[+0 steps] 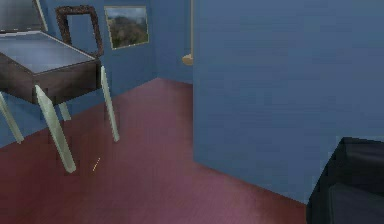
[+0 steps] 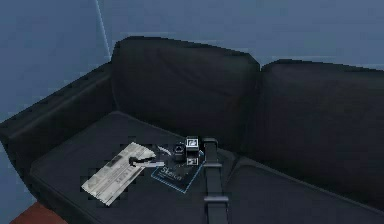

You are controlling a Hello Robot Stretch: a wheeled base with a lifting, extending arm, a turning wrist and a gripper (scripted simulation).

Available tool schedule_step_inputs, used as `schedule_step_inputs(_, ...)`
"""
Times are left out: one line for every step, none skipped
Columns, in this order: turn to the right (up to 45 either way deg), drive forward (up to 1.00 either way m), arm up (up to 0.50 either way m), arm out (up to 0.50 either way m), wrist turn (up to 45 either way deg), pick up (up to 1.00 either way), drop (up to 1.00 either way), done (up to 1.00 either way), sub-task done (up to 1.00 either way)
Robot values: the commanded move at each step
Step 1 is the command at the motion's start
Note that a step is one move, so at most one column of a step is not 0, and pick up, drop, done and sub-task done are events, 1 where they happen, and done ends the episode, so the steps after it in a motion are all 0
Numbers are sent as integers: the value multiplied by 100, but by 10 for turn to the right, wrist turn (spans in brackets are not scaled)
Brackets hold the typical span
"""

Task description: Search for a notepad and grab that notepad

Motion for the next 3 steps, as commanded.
schedule_step_inputs(0,0,0,0,420,0,0,0,0)
schedule_step_inputs(0,0,-30,0,0,0,0,0,0)
schedule_step_inputs(0,0,0,0,0,100,0,0,0)
